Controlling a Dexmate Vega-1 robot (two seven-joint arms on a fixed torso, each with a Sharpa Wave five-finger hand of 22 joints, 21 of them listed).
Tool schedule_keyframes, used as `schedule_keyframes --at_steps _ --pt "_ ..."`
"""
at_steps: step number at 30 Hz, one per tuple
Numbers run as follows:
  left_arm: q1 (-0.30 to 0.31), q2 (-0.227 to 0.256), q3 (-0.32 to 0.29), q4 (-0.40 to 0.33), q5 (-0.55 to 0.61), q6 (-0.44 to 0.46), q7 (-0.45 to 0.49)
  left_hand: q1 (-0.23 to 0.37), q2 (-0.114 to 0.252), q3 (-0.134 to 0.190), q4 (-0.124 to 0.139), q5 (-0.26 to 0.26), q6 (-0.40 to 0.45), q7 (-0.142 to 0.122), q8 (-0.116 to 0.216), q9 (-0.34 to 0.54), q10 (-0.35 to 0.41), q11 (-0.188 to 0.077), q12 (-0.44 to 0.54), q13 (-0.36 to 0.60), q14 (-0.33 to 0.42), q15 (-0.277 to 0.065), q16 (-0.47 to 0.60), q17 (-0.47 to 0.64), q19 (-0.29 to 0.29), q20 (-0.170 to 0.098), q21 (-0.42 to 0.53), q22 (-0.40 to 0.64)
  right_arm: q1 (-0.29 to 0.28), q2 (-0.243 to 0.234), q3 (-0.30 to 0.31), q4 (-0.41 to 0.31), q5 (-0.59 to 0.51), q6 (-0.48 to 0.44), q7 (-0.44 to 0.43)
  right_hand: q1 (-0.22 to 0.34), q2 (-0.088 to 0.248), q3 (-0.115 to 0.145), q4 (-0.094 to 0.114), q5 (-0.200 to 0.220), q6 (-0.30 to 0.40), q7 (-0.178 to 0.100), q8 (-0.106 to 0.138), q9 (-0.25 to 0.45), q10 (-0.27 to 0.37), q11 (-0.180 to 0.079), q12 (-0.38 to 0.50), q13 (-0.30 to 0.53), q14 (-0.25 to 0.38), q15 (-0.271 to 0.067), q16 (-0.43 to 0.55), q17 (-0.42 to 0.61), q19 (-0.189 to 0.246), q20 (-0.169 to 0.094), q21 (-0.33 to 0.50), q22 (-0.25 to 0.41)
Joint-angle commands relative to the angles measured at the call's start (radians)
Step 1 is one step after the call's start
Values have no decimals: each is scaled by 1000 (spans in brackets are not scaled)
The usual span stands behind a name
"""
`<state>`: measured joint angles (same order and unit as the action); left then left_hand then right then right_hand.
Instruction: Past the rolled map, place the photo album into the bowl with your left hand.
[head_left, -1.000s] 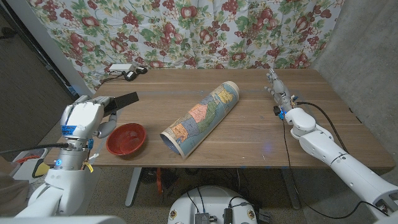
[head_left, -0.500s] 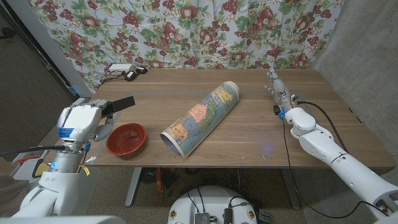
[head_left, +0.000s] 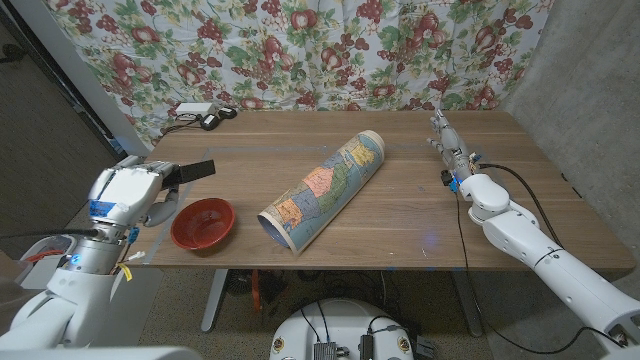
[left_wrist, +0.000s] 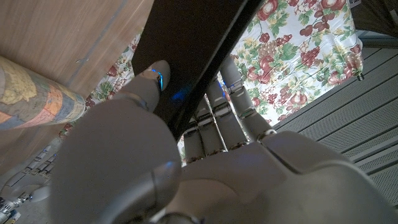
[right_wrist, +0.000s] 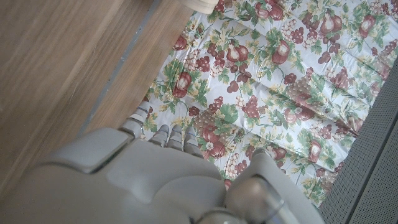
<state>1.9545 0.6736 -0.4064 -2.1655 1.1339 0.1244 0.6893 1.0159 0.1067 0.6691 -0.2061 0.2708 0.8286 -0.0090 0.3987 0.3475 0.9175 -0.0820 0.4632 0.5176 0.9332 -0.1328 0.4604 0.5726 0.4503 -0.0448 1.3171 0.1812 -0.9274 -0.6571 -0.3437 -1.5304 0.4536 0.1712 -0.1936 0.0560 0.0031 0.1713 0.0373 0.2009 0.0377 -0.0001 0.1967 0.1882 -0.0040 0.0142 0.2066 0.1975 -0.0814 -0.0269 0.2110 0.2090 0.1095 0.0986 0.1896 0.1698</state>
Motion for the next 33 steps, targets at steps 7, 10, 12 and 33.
schedule_keyframes --at_steps 7,10,12,33 --pt "-1 44 -48 65 13 -129 14 5 3 18 31 10 93 -33 12 -4 61 -63 -7 7 3 -96 -7 1 -6 -19 6 1 -19 -9 7 -25 -7 -9 -13 5 4 -5 -2 3 4 -4 2 3 1 -7 -2 4 -3 -9 0 4 5 0 2 3" --pt "-5 39 -44 67 14 -131 6 5 4 16 32 11 92 -34 10 -5 61 -63 -10 5 4 -96 -8 0 -5 -18 7 1 -15 -5 9 -23 -2 -13 -15 5 4 -5 -2 3 4 -4 2 3 1 -7 -2 4 -3 -10 0 4 5 1 2 3" --pt "-9 40 -39 74 19 -135 14 4 4 15 32 12 92 -34 9 -6 60 -64 -11 6 3 -96 -9 0 -5 -18 8 1 -12 -5 7 -21 -7 -12 -16 5 5 -5 -2 3 4 -4 2 3 0 -7 -3 4 -3 -10 0 3 5 0 2 3" --pt "-9 63 -12 113 35 -130 44 1 12 -5 35 19 82 -36 -5 -21 57 -65 -28 6 -19 -98 -35 -15 -128 -15 -28 0 9 -4 -3 -11 -16 -26 -10 5 5 -6 -3 3 5 -4 2 3 0 -6 -3 4 -4 -9 0 3 5 0 2 3"
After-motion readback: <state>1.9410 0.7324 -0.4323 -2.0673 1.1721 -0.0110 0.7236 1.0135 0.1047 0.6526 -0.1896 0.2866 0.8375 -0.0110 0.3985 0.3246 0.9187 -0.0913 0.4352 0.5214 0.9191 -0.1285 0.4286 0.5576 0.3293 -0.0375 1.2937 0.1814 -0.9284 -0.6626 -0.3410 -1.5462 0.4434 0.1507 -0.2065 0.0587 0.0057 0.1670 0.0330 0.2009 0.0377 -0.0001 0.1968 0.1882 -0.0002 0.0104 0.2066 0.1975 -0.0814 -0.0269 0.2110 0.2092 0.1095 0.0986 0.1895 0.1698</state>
